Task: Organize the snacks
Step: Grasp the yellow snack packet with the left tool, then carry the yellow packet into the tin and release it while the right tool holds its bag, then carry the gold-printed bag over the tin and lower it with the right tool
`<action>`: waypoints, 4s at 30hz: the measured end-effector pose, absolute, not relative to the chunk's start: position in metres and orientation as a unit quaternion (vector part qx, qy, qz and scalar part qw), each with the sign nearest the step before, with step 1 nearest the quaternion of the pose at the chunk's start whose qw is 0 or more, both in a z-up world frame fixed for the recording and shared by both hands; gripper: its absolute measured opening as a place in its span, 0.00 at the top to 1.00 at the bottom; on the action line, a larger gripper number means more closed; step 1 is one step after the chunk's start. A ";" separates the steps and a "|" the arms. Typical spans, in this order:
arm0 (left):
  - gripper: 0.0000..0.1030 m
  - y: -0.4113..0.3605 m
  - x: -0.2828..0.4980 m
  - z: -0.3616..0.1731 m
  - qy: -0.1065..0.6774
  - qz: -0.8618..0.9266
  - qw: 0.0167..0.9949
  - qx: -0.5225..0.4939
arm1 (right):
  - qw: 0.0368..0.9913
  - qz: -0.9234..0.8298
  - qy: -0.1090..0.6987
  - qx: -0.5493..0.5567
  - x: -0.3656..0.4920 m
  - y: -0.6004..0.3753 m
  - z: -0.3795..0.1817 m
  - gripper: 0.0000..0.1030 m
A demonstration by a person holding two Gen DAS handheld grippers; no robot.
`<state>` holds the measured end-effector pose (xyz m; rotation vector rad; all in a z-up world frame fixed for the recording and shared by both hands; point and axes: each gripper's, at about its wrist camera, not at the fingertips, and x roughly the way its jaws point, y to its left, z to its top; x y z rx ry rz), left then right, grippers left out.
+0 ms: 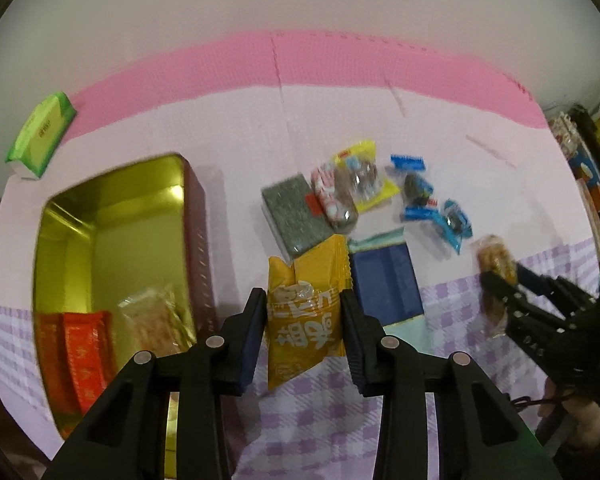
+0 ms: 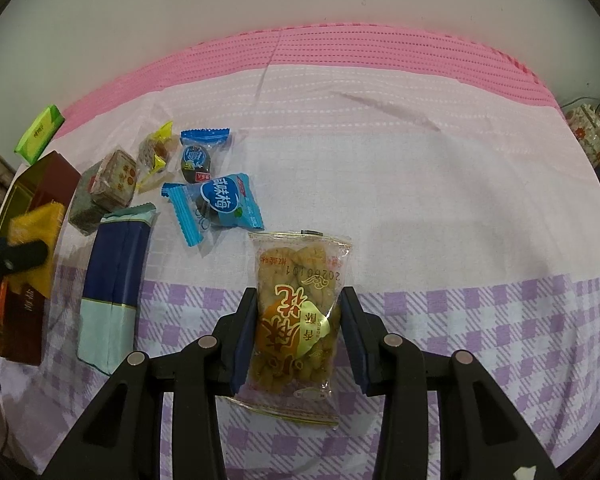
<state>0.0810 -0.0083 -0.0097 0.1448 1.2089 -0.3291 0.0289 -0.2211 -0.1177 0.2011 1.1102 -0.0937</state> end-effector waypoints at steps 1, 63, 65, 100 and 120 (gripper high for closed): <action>0.63 -0.004 0.081 -0.004 0.562 -0.154 0.810 0.064 | 0.844 -0.045 0.526 0.094 0.028 -0.221 -0.117 0.63; 0.45 0.151 0.154 -0.040 0.554 -0.015 0.827 0.095 | 0.823 -0.078 0.559 0.070 0.042 -0.210 -0.122 0.63; 0.45 0.152 0.148 -0.035 0.547 -0.014 0.833 0.087 | 0.823 -0.082 0.558 0.069 0.042 -0.210 -0.122 0.63; 0.45 0.277 0.048 -0.004 0.491 0.132 0.859 -0.057 | 0.829 0.171 0.530 0.038 0.091 0.074 -0.048 0.64; 0.45 0.290 0.047 -0.019 0.513 0.136 0.844 -0.076 | 0.804 0.174 0.569 0.009 0.092 0.117 -0.091 0.64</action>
